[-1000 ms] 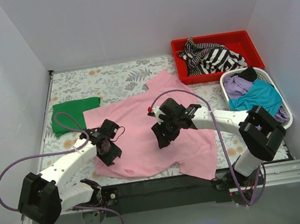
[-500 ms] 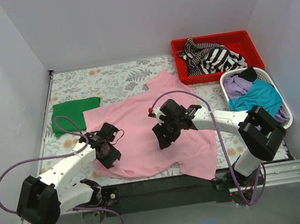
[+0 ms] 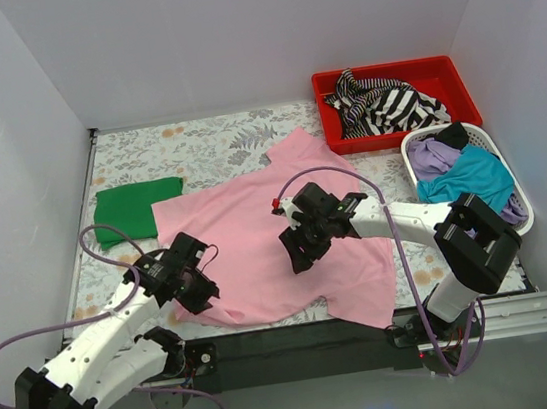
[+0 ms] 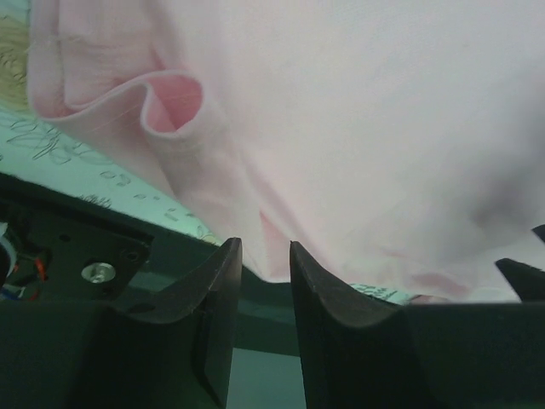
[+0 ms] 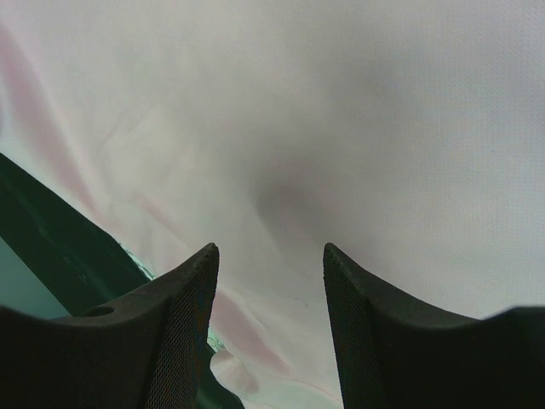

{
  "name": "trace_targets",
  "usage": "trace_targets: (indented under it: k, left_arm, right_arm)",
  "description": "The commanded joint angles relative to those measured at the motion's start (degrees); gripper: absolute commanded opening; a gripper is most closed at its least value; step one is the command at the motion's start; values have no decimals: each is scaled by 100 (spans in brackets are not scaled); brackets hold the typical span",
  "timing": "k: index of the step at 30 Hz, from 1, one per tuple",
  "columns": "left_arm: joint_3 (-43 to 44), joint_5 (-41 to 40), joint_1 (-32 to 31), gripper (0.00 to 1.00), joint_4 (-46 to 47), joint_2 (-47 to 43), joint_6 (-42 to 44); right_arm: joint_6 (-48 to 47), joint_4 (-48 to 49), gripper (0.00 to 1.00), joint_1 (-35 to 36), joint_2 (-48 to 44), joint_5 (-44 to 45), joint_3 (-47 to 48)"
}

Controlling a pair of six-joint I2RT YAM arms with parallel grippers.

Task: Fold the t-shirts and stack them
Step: Flatten the tshirt out

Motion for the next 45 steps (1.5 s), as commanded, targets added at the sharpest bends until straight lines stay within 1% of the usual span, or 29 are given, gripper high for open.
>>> trace_targets:
  k: [1,4,6,7,11,13,14,15,17,18,19,20,21,22,26,27,28,29,30,33,34,35,36,39,41,42,43,44,45]
  left_arm:
    - [208,-341,-31,28,709,231,-154]
    - [181,-736,-22,28,1325,898,-111]
    - [242,-930,-22,28,1545,1276,-58]
    - [243,-1035,-22,28,1607,1617,-5]
    - [225,-870,-66,28,1564,1981,83]
    - [155,-694,-110,28,1249,1902,83]
    - [129,-519,-127,28,1117,1702,83]
    - [94,-431,-153,28,759,1587,66]
    - [-46,-220,-198,28,318,1097,-22]
    - [-91,-149,-215,28,-102,884,-49]
    - [-117,-87,-241,27,-263,700,-101]
    - [-135,61,-294,25,-186,498,38]
    - [-48,167,-320,22,-342,182,-205]
    - [-13,212,-329,23,-413,127,-259]
    - [426,20,-338,22,-826,381,-216]
    - [645,-121,-347,22,-740,381,-137]
    - [708,-409,-338,22,-608,320,-15]
    - [735,-508,-338,22,-459,302,-5]
    - [726,-578,-338,22,-101,328,-5]
    - [569,-632,-338,22,577,880,4]
    - [429,-501,-338,22,684,1082,-57]
    - [349,-422,-338,22,815,1502,-31]
    - [252,-334,-356,22,1078,1654,-40]
    - [-73,-166,-426,21,1457,2243,-136]
    - [-196,-44,-724,21,1554,2472,-268]
    - [-197,-34,-916,21,1564,2734,-460]
    - [-205,-34,-1319,20,1529,2876,-558]
    - [-206,18,-1479,20,1503,3069,-619]
    - [-136,36,-1690,20,1363,3323,-881]
  right_arm:
    - [13,54,59,-10,-50,8,-54]
    - [4,19,59,-10,-111,25,-72]
    - [-13,-16,59,-10,-164,69,-63]
    - [-14,-51,59,-10,-190,87,-63]
    - [-13,-95,59,-10,-287,166,-98]
    - [-14,-96,59,-10,-296,210,-98]
    - [-5,-87,59,-10,-287,219,-98]
    - [-13,-87,59,-2,-270,219,-98]
    - [-22,-78,59,-10,-226,219,-89]
    - [-22,-87,59,-10,-217,201,-81]
    - [-31,-87,59,-10,-208,210,-72]
    - [-40,-87,59,-10,-182,219,-72]
    - [-40,-87,59,-10,-173,210,-54]
    - [-49,-87,59,-10,-164,219,-45]
    - [-40,-87,59,-10,-182,262,-72]
    - [-22,-78,59,-10,-191,271,-80]
    - [-14,-61,59,-10,-191,271,-98]
    - [-14,-60,59,-10,-165,271,-98]
    - [4,-69,59,-10,-147,237,-89]
    - [4,-69,59,-2,-129,236,-98]
    - [-5,-69,59,-2,-147,254,-115]
    - [-5,-78,59,-10,-164,280,-124]
    - [13,-78,59,-10,-190,315,-133]
    - [22,-78,59,-2,-226,307,-142]
    - [30,-78,59,-10,-252,307,-142]
    - [30,-78,59,-10,-270,315,-159]
    - [22,-78,59,-10,-287,315,-160]
    - [13,-78,59,-10,-296,324,-160]
    - [-5,-69,60,-10,-314,342,-203]
